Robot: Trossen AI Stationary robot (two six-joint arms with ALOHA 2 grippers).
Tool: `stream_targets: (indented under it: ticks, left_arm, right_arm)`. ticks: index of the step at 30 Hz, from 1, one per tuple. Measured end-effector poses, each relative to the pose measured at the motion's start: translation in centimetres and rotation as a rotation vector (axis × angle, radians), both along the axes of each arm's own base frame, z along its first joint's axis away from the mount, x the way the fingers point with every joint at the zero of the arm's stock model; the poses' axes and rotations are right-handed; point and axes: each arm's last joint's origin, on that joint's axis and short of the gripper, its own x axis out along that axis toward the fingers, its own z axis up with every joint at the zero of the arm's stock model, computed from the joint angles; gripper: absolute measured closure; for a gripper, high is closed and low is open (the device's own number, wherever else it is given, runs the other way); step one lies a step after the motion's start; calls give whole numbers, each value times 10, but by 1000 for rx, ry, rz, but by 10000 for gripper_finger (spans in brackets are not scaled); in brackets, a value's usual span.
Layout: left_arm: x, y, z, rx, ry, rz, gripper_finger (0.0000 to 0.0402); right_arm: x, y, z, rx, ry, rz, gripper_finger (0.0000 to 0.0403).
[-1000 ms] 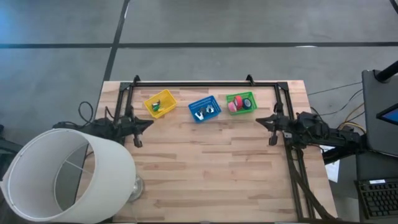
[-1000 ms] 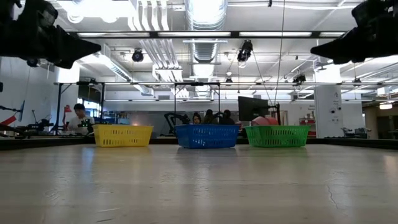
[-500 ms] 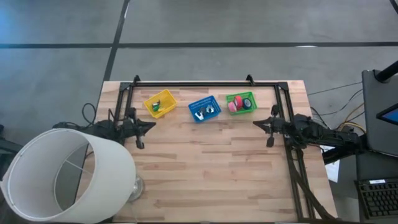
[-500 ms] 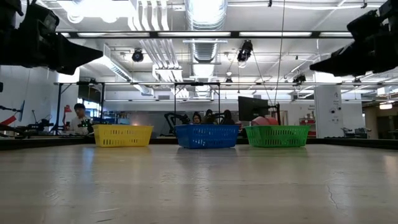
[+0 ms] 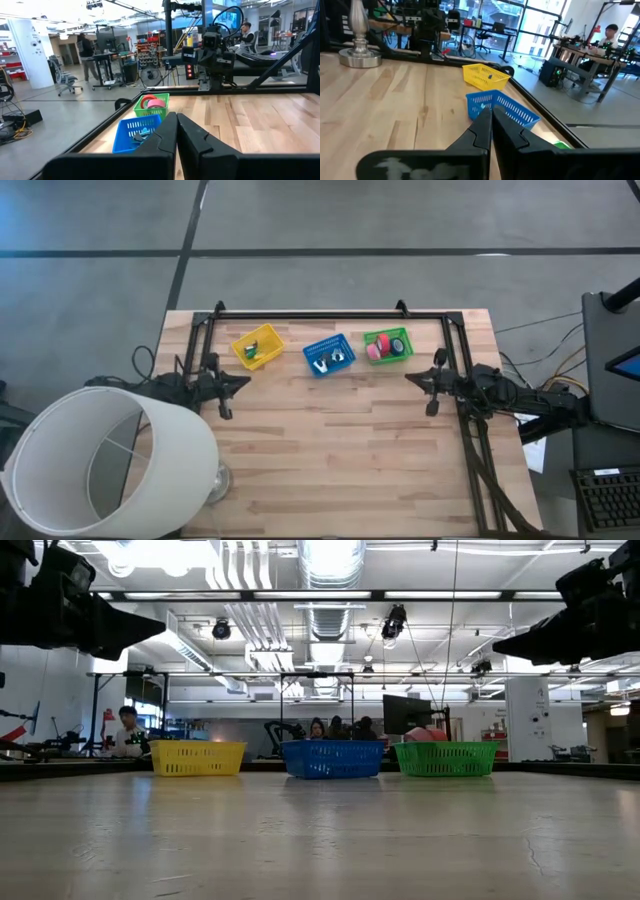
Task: Pick and place Stapler, Stapler remover, tape
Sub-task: Return to Home Position
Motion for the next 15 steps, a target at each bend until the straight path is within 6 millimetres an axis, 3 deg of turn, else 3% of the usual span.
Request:
stream_targets:
  ticks: [15]
  left_arm:
    - [0, 0, 0, -1, 5, 1, 390]
  right_arm:
    - [0, 0, 0, 30, -7, 0, 394]
